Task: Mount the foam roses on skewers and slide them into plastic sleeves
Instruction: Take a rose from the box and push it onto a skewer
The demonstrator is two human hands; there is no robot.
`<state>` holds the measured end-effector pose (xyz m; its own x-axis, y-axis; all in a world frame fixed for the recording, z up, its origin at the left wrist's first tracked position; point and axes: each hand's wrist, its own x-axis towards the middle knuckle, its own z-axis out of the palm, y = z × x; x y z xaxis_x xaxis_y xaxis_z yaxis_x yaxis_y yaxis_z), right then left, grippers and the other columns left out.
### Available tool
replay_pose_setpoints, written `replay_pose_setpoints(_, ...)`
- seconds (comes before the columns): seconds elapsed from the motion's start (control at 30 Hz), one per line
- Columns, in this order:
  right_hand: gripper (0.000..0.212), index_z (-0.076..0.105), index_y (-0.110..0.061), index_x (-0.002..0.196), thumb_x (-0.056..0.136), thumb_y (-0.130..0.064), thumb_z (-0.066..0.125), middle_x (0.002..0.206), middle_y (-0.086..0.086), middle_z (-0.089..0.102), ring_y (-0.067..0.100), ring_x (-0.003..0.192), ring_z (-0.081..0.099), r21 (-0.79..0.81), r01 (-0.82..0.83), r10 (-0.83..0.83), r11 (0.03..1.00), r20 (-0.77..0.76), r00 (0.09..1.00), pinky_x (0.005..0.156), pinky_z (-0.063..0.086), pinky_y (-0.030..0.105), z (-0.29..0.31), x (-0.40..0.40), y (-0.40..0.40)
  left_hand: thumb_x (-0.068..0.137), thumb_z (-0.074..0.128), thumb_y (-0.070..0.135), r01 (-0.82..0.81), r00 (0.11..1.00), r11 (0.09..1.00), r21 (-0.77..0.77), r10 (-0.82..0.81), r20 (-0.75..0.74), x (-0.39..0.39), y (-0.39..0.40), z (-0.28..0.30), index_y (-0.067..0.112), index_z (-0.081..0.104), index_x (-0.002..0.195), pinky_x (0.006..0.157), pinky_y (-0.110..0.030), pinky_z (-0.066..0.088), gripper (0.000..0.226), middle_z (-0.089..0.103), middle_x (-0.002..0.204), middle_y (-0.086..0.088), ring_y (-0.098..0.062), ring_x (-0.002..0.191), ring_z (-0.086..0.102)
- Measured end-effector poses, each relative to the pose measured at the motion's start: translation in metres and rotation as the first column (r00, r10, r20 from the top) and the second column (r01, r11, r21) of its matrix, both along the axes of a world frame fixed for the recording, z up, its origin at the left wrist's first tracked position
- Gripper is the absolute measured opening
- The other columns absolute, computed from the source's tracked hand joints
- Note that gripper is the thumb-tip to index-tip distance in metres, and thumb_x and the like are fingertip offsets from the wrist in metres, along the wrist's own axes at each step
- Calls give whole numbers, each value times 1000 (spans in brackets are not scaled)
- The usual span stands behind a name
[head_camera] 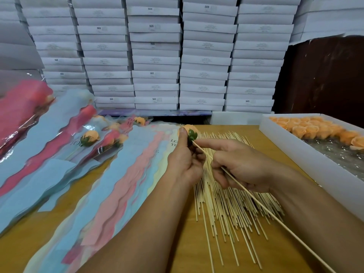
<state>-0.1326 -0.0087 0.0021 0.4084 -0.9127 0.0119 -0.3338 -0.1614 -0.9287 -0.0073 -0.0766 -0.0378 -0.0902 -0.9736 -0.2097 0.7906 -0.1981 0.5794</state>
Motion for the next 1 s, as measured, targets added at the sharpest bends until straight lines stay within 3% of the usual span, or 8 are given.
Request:
replay_pose_setpoints(0.17,72,38,-44,150,91,-4,37,50,11,53,17,36,31,-35,23,-24,999,-32,999,41,23,25,-1,0,-1,93,66,39,7,1000,1000,-6,-7,-30,1,2,1,10,64,88,61,-20,40,30,59,61,0,-8,54,51)
replay_pose_setpoints(0.27,58,39,-47,149,102,-13,40,48,8,50,15,35,31,-78,24,-28,997,-56,998,40,25,25,-3,-1,0,92,68,37,4,999,1000,-1,-4,-47,2,3,2,9,66,94,62,-20,43,29,60,64,-1,-8,56,53)
replay_pose_setpoints(0.33,46,44,-57,138,108,-22,40,47,6,50,16,37,33,-114,19,-26,993,-65,998,44,27,28,-4,0,1,91,70,36,-3,999,1000,2,3,-53,2,4,2,8,67,96,64,-21,46,29,61,69,-1,-9,62,54)
replay_pose_setpoints(0.43,49,47,-68,114,106,-20,39,47,6,50,18,41,35,-137,35,-47,990,-80,996,48,30,32,-5,1,1,91,69,36,-5,999,1000,-7,5,-48,1,5,3,8,67,94,63,-20,46,29,62,69,-1,-8,63,55)
replay_pose_setpoints(0.5,54,47,-65,122,104,-15,39,47,7,51,18,41,35,-139,53,-67,989,-101,993,48,30,31,-6,1,0,91,69,37,-1,999,1000,-7,1,-32,1,6,3,8,66,96,59,-19,45,30,62,66,0,-7,59,54)
replay_pose_setpoints(0.63,55,39,-45,149,103,-16,40,46,8,51,21,43,35,-135,100,-117,986,-128,985,51,31,38,-8,2,-4,92,68,37,9,1000,1000,-10,-9,-24,1,7,2,8,66,95,48,-17,44,30,63,61,0,-6,47,54)
replay_pose_setpoints(1.0,53,41,-42,150,103,-16,42,44,6,49,15,37,33,-121,139,-148,983,-72,986,45,26,30,-11,0,-8,93,67,37,10,1000,1000,-22,-9,6,0,8,3,8,66,92,42,-16,42,30,59,57,1,-6,40,51)
